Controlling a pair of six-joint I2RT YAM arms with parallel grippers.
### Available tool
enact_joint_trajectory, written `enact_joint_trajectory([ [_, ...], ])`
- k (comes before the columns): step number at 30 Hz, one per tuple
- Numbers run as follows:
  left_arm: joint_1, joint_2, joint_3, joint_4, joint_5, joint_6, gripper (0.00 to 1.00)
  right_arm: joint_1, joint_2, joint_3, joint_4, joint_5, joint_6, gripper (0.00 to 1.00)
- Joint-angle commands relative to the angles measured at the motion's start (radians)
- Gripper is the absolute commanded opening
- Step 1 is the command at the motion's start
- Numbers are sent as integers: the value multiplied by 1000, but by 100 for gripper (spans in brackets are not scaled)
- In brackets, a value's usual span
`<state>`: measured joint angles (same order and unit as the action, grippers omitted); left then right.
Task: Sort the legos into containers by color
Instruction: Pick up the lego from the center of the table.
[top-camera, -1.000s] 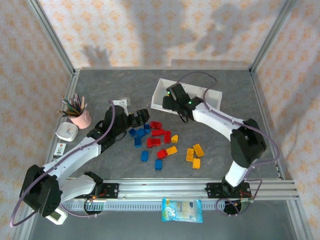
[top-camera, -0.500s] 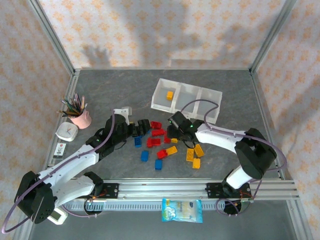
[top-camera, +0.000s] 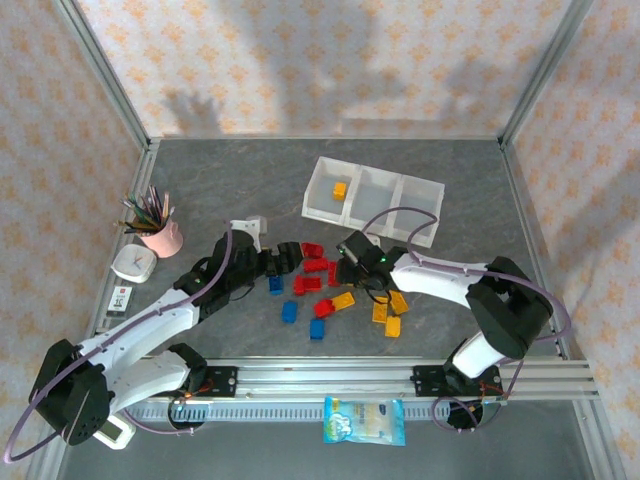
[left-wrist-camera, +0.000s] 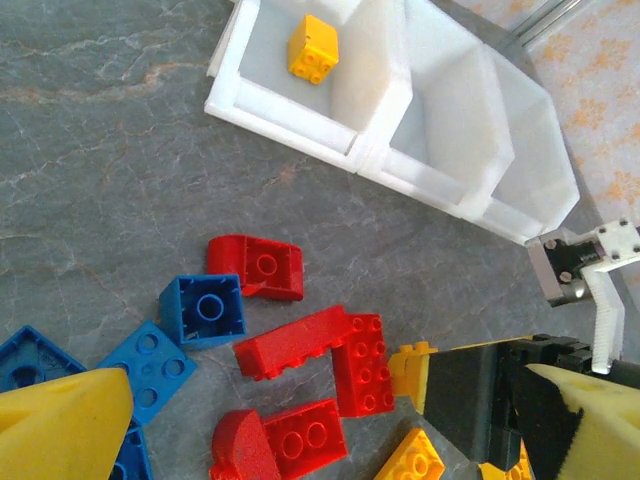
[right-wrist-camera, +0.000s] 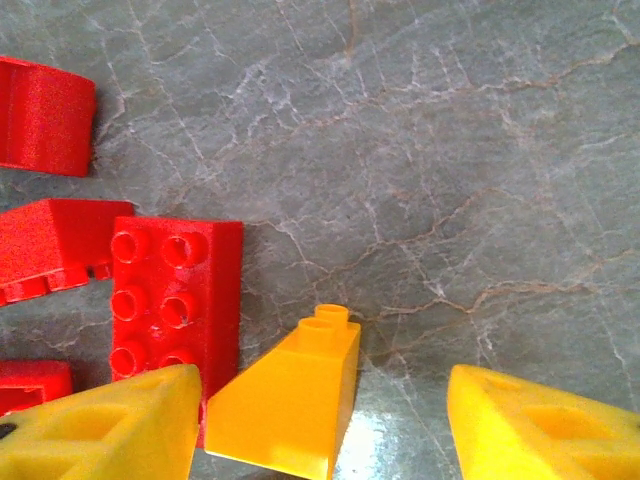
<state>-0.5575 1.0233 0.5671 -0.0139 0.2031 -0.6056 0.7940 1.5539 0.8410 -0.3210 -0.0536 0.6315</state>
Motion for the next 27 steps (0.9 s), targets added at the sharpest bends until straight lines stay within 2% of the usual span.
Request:
enact_joint_trajectory([
  [1,-16,19,4,2,18,-19,99,3,-5,-9,-19,24,7,62],
  [7,-24,29,20,-2,15,-18,99,4,-33,-5,-89,81,6,56],
  [11,-27,37,25,2,12,-20,99,4,-19,0,-78,23,-6,56],
  [16,-27,40,24,-2,-2,-23,99,4,28,28,-72,34,-10,55],
  [27,-27,41,29,-8,-8,-14,99,4,80,58,-69,48,-36,44],
])
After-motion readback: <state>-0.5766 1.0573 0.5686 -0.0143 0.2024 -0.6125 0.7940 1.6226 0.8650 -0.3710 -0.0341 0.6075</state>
